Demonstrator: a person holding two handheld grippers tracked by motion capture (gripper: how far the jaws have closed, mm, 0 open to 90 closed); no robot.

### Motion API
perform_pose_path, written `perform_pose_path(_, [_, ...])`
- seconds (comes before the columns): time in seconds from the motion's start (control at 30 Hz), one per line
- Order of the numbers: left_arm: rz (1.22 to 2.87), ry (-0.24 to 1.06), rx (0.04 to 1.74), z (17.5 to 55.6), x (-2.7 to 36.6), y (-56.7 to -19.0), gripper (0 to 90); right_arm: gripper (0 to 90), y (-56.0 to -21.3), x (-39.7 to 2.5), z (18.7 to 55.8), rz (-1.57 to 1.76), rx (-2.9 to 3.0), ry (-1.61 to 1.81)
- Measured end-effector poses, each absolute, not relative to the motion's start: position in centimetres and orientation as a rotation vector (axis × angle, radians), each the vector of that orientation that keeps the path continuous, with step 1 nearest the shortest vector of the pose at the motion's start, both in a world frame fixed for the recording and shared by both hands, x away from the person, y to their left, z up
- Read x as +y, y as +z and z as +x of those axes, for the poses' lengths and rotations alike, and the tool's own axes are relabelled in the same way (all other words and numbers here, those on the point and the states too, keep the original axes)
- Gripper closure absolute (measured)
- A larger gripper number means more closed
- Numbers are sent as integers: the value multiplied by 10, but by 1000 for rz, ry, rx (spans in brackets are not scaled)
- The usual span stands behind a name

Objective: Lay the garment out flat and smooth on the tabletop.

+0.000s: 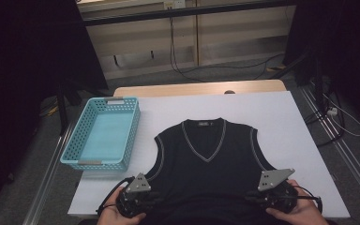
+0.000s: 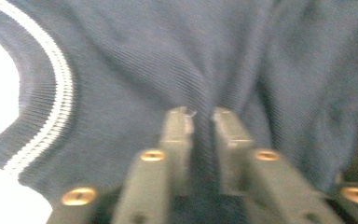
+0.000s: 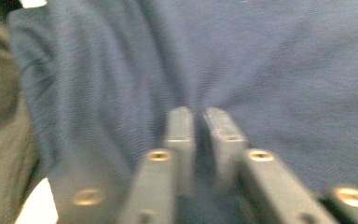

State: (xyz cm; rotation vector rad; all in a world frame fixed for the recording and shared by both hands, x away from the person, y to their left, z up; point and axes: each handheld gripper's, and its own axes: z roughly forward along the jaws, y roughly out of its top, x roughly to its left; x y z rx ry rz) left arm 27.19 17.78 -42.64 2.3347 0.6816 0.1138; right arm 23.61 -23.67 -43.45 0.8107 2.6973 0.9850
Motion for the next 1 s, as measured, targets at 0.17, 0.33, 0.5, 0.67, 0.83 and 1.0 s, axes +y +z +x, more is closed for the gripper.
perform_pose_path(0.17, [2312,159,713,280,179,-423,489,591,-431,-246,244,869,2633,1067])
perform_pose_path(0.33, [2270,219,736,289,177,-420,309,507,-428,-253,252,923,2561,1109])
perform_pose_path(0.5, [2202,267,753,303,174,-419,218,451,-427,-257,261,954,2505,1100])
perform_pose_path(0.67, [2179,291,760,314,169,-420,131,406,-426,-256,269,963,2460,1098])
perform_pose_path(0.83, [2179,306,751,327,162,-420,141,376,-425,-258,278,981,2430,1099])
perform_pose_path(1.0, [2159,306,772,339,160,-421,78,364,-424,-258,295,998,2410,1099])
